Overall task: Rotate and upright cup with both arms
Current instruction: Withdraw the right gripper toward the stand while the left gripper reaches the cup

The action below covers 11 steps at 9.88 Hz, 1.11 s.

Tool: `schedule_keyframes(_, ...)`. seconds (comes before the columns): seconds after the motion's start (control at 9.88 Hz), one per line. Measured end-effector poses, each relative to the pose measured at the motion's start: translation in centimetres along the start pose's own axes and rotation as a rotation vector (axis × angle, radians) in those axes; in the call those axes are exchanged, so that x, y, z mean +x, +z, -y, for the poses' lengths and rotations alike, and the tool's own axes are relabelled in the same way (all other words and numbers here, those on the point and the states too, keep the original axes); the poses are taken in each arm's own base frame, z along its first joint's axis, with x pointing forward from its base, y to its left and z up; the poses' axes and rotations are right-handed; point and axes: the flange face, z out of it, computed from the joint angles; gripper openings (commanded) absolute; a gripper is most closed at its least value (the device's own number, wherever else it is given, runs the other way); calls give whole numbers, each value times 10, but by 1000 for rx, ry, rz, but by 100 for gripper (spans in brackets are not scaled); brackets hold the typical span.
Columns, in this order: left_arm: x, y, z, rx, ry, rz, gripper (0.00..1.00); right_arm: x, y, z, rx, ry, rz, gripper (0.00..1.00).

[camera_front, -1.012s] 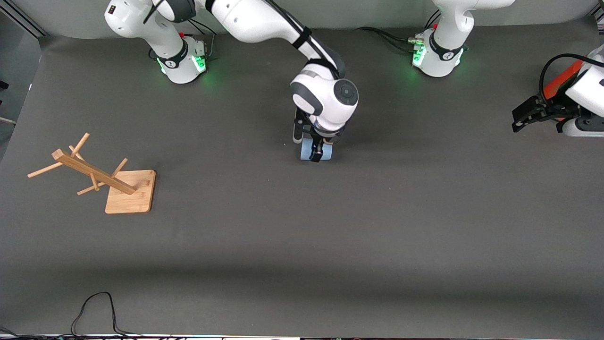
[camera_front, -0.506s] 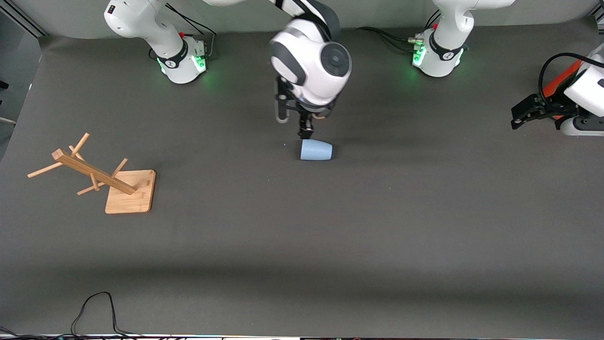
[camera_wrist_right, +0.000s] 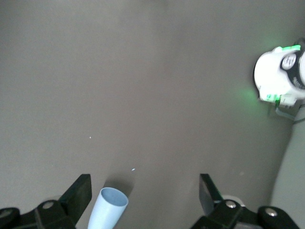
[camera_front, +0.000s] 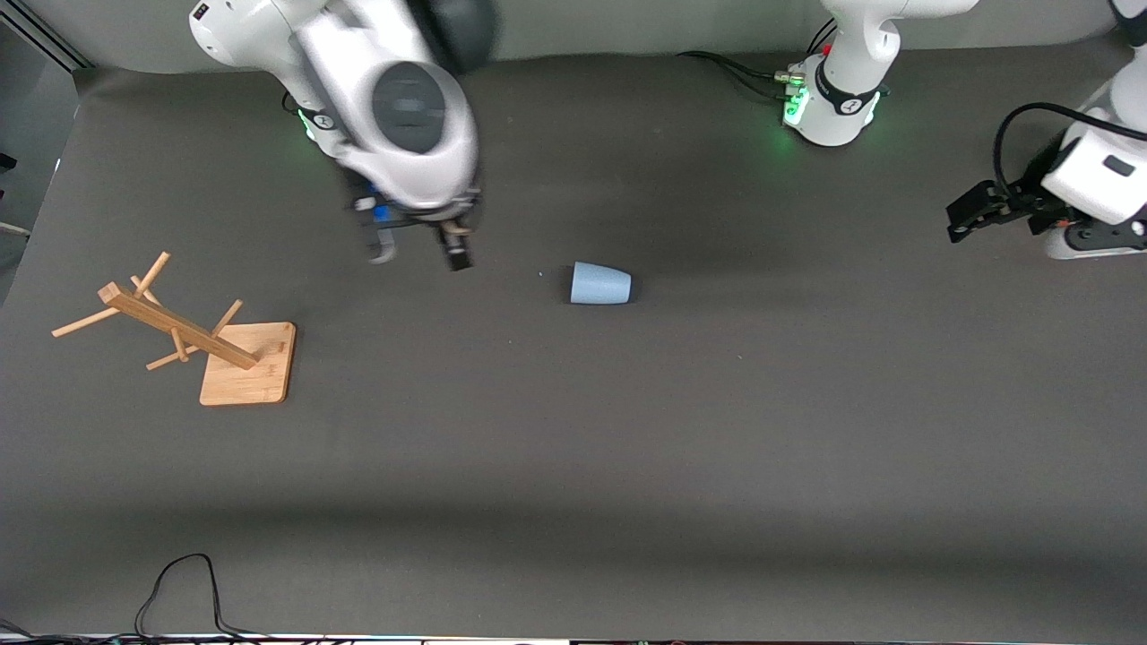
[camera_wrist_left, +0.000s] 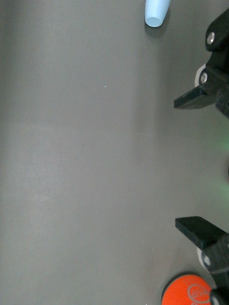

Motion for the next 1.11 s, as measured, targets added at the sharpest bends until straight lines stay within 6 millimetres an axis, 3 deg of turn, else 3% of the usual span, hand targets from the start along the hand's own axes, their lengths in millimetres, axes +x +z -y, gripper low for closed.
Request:
schedule_keyframes(0.2,-8,-5,-21,10,-16,19,100,93,-23,-32,42,-163,67,100)
schedule_keyframes(0.3,-16,-8,-51,18,-48,11,100,137,-29,-50,65,-241,81,100)
schedule_keyframes(0.51,-45,-9,-132,39,-69,-3,100,205,-33,-78,96,-426,71,100)
schedule_keyframes(0.71,-81,8,-215,66,-50,9,100,251,-33,-95,119,-580,65,100)
schedule_keyframes(0.91,-118,36,-291,120,-9,15,100,283,-33,-102,155,-723,44,100)
schedule_keyframes(1.11,-142,70,-356,178,-8,-8,100,308,-33,-107,191,-852,11,100)
